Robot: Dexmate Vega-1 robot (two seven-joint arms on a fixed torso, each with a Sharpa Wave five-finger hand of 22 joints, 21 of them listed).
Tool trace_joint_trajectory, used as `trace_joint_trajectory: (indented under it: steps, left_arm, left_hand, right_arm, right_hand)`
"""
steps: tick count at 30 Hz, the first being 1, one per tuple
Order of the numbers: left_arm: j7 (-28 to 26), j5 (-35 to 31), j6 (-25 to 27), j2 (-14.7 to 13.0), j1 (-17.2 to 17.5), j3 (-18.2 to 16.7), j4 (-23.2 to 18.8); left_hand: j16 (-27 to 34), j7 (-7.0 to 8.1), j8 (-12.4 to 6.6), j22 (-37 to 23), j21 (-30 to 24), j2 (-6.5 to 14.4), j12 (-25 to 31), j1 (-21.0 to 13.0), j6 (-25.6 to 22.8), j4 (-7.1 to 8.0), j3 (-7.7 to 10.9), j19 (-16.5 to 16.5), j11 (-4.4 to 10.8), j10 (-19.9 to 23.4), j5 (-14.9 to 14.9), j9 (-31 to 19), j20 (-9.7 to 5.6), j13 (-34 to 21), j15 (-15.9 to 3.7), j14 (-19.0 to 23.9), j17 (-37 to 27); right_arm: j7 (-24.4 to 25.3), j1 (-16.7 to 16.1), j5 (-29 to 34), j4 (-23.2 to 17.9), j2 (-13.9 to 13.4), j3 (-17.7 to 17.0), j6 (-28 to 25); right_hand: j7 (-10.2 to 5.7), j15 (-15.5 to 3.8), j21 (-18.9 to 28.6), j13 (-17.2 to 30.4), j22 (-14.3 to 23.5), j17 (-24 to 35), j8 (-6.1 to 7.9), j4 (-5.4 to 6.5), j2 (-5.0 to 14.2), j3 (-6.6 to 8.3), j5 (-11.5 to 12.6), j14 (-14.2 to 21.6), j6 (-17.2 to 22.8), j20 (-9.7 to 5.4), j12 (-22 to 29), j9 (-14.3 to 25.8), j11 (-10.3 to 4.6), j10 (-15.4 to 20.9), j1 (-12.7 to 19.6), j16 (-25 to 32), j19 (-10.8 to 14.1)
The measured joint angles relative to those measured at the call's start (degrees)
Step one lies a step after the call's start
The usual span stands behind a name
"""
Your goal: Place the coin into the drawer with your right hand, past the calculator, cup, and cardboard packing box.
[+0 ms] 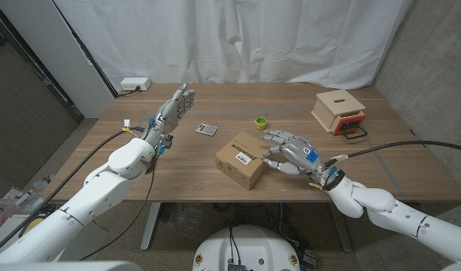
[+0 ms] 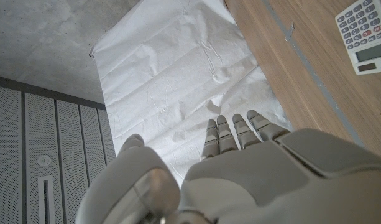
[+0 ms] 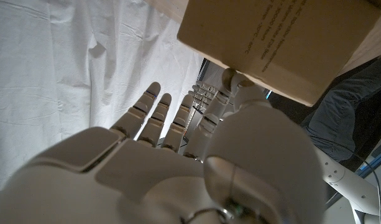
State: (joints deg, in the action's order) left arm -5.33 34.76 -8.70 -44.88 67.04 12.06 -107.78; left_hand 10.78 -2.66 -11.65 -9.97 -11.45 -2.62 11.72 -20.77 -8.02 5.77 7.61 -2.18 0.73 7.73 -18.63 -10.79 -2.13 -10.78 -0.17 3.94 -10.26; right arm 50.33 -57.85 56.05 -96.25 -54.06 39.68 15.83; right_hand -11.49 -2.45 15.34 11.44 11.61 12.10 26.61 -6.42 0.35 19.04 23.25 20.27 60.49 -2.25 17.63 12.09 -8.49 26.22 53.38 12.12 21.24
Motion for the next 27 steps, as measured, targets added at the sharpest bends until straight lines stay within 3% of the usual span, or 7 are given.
trace_joint_trajectory:
  steps: [7,12,27]
  left_arm:
    - [0.1,0.0,-0.2,0.1,-0.5,0.0,0.6]
    - [0.2,0.1,-0.5,0.3,-0.8,0.0,1.0]
    - [0.8,0.4,-1.3,1.0,-1.7,0.4,2.5]
  left_hand:
    - [0.0,-0.22,0.0,0.0,0.0,0.0,0.0,0.0,-0.2,0.0,0.0,0.0,0.0,0.0,0.0,0.0,0.0,0.0,0.0,0.0,0.0]
    - [0.0,-0.21,0.0,0.0,0.0,0.0,0.0,0.0,-0.2,-0.24,-0.24,0.0,0.0,0.0,0.0,0.0,0.0,0.0,0.0,0.0,0.0]
    - [0.0,-0.21,0.0,0.0,0.0,0.2,0.0,-0.2,-0.2,-0.24,-0.23,0.0,0.0,0.0,0.0,0.0,0.0,0.0,0.0,0.0,0.0]
  right_arm:
    - [-0.7,-0.3,-0.6,-0.9,-0.4,-0.7,-0.6]
    - [-1.4,-1.4,-1.3,-2.9,-1.5,-2.3,-1.4]
    - [-3.6,-4.1,-3.1,-6.7,-3.6,-6.7,-3.7]
  right_hand:
    - [0.19,0.08,0.0,0.0,0.0,0.0,0.0,-0.24,0.07,-0.24,0.0,0.1,0.4,-0.31,0.0,0.0,0.0,0.0,0.1,0.0,0.3]
    - [0.16,0.08,0.0,-0.3,0.0,0.0,0.01,-0.47,0.15,-0.47,-0.5,0.1,0.4,-0.31,0.0,-0.6,-1.34,1.8,0.2,0.0,0.3]
    - [0.43,0.08,0.0,-0.3,0.0,0.0,0.01,-0.47,0.13,-0.47,-0.9,0.7,0.7,-0.31,0.0,-0.9,-1.23,2.1,0.2,0.0,0.3]
